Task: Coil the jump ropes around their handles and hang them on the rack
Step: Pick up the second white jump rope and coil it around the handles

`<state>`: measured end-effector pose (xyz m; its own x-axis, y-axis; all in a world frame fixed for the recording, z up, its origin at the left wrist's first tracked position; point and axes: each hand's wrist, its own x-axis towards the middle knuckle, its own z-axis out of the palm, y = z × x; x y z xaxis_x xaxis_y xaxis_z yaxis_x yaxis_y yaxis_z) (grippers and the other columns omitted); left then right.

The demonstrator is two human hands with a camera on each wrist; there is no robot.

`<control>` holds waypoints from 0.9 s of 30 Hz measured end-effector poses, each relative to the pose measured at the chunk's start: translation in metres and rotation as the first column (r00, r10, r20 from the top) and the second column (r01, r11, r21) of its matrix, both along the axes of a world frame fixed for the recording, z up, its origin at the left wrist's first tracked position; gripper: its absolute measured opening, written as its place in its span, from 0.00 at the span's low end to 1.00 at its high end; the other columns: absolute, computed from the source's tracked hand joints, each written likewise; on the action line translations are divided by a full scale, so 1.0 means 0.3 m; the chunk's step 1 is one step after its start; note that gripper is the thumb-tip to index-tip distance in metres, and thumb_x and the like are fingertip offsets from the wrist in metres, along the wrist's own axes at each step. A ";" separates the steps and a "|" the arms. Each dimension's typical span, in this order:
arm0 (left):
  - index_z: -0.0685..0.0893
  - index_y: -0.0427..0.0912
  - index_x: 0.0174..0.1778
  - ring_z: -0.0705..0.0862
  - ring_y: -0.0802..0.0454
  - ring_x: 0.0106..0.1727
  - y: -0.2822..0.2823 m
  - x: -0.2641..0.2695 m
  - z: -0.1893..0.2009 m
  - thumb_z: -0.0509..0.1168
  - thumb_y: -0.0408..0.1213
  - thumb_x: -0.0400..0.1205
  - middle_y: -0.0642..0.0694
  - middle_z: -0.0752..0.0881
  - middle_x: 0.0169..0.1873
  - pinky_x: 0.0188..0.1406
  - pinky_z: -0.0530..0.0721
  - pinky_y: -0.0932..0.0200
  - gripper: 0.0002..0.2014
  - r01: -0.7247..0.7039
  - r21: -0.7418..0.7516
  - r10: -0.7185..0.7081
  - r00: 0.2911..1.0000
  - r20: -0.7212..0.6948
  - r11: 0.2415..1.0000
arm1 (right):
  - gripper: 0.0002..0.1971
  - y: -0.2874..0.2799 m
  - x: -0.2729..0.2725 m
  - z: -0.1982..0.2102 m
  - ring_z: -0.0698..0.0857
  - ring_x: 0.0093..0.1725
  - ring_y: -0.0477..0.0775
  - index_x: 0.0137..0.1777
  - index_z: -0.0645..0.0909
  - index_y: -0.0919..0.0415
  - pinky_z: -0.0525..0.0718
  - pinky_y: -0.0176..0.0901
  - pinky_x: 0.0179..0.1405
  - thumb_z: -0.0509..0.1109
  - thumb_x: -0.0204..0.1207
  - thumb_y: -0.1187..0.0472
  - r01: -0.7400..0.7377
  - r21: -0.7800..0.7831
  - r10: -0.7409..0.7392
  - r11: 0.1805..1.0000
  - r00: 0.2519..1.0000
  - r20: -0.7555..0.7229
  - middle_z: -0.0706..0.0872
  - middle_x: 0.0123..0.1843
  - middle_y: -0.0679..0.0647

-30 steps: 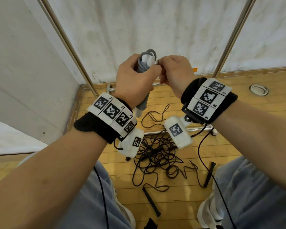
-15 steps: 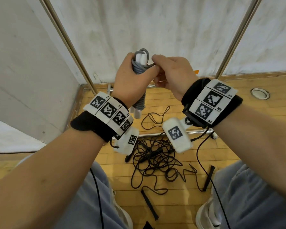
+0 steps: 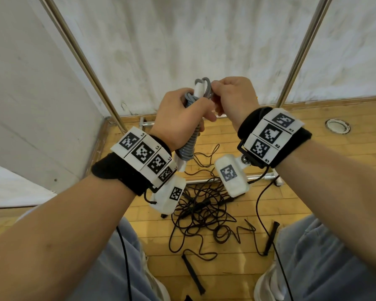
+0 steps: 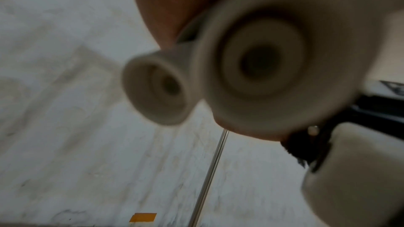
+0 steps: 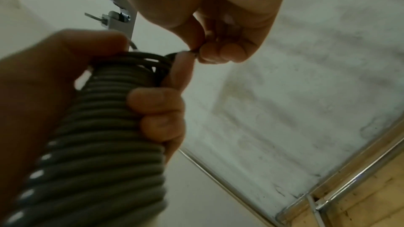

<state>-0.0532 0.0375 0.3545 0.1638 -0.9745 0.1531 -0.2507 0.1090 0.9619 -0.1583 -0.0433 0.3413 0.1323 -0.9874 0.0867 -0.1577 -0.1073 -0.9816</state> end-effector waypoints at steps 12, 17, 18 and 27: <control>0.79 0.44 0.48 0.81 0.51 0.29 0.027 0.027 0.009 0.69 0.35 0.72 0.32 0.85 0.43 0.34 0.83 0.55 0.09 -0.122 -0.033 0.121 0.992 -0.032 0.992 | 0.15 0.059 -0.033 0.028 0.79 0.23 0.52 0.31 0.78 0.61 0.79 0.45 0.29 0.61 0.79 0.61 -0.099 -0.037 0.099 0.994 0.995 0.012 0.80 0.25 0.52; 0.78 0.41 0.40 0.80 0.50 0.25 0.030 0.030 0.014 0.69 0.34 0.69 0.48 0.79 0.25 0.27 0.83 0.55 0.07 -0.206 -0.109 0.207 0.978 -0.004 0.972 | 0.14 0.073 -0.018 0.020 0.75 0.20 0.53 0.30 0.74 0.61 0.76 0.46 0.27 0.60 0.78 0.62 -0.062 -0.017 0.062 0.998 0.998 0.014 0.73 0.25 0.55; 0.77 0.40 0.39 0.80 0.50 0.24 0.027 0.028 0.014 0.69 0.35 0.68 0.48 0.78 0.25 0.27 0.84 0.53 0.08 -0.218 -0.105 0.219 0.976 0.001 0.970 | 0.14 0.070 -0.015 0.017 0.74 0.20 0.54 0.30 0.73 0.61 0.75 0.47 0.27 0.59 0.78 0.62 -0.051 -0.017 0.051 0.999 0.999 0.009 0.73 0.26 0.56; 0.77 0.40 0.40 0.83 0.50 0.26 -0.001 0.048 0.020 0.68 0.37 0.71 0.44 0.87 0.31 0.29 0.85 0.56 0.07 -0.216 -0.038 0.215 0.976 -0.029 0.976 | 0.13 0.013 -0.016 -0.009 0.76 0.24 0.57 0.31 0.73 0.63 0.76 0.49 0.28 0.60 0.78 0.61 0.009 -0.035 -0.011 0.999 0.998 -0.056 0.73 0.26 0.60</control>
<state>-0.0388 0.0373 0.3605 0.3737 -0.9089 0.1853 -0.2490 0.0941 0.9639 -0.1632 -0.0395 0.3386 0.1283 -0.9852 0.1136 -0.2138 -0.1393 -0.9669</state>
